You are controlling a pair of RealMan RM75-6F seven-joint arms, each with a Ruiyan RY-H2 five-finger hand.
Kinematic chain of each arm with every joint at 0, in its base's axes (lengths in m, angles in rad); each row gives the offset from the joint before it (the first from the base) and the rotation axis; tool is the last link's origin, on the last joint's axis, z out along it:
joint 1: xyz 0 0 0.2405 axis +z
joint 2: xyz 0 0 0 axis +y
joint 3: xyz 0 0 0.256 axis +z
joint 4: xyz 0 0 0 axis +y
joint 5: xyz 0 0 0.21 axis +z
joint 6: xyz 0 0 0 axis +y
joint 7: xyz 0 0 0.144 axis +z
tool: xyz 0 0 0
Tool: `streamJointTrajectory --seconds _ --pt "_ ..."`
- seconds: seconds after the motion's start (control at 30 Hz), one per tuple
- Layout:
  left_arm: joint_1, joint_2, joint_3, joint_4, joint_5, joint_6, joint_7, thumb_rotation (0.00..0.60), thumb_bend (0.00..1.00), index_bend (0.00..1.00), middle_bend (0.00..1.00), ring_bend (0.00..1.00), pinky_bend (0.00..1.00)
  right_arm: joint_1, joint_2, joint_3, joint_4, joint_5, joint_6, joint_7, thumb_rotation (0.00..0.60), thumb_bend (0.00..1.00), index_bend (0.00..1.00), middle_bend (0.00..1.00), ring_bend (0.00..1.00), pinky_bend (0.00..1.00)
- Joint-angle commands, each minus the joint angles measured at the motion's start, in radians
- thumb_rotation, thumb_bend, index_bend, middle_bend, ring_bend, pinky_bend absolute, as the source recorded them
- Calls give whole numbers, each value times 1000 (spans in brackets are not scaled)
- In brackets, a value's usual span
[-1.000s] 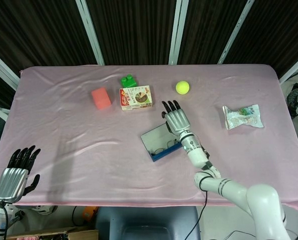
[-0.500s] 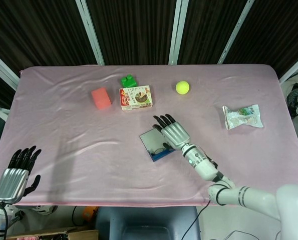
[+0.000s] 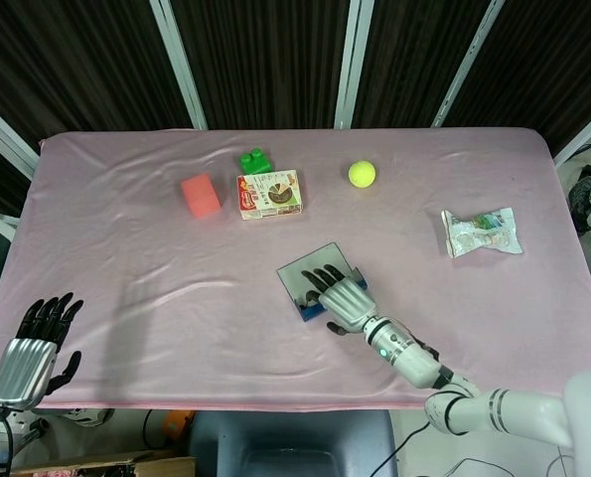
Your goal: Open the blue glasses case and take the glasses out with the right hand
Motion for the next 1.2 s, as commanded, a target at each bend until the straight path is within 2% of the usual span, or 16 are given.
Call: streamJointTrajectory --seconds 0.03,0.27,0.47,0.53,0.67,0.8,0.9,0.97,1.2 --pt "1 2 0 1 3 3 -4 600 400 0 0 0 0 15 -19 2 2 19 -7 -20 600 433 423 30 0 0" --pt "2 4 -1 4 5 7 -12 600 400 0 0 0 0 16 -10 -39 -49 17 2 -74 600 434 433 30 0 0" --pt "1 0 0 4 5 4 -4 600 399 0 0 0 0 -36 97 -131 -164 -70 58 -99 600 434 446 28 0 0" --pt "0 -3 1 4 5 -1 4 600 399 0 0 0 0 -69 147 -178 -200 -128 93 -91 600 434 448 28 0 0" --pt "-1 -11 6 1 9 -9 27 600 399 0 0 0 0 -123 226 -247 -224 -222 150 -40 600 434 450 28 0 0" --pt "-2 -19 13 -1 13 -19 48 600 399 0 0 0 0 -167 281 -287 -199 -280 194 29 600 434 457 29 0 0" --pt "-4 -24 15 -1 12 -26 62 600 400 0 0 0 0 -183 300 -283 -155 -279 201 75 600 434 458 29 0 0" --pt "-6 -27 15 -2 7 -33 68 600 399 0 0 0 0 -186 297 -263 -114 -266 202 93 600 433 457 29 0 0" --pt "-9 -32 7 -1 -15 -45 81 600 399 0 0 0 0 -130 241 -156 8 -138 88 131 600 434 447 29 0 0"
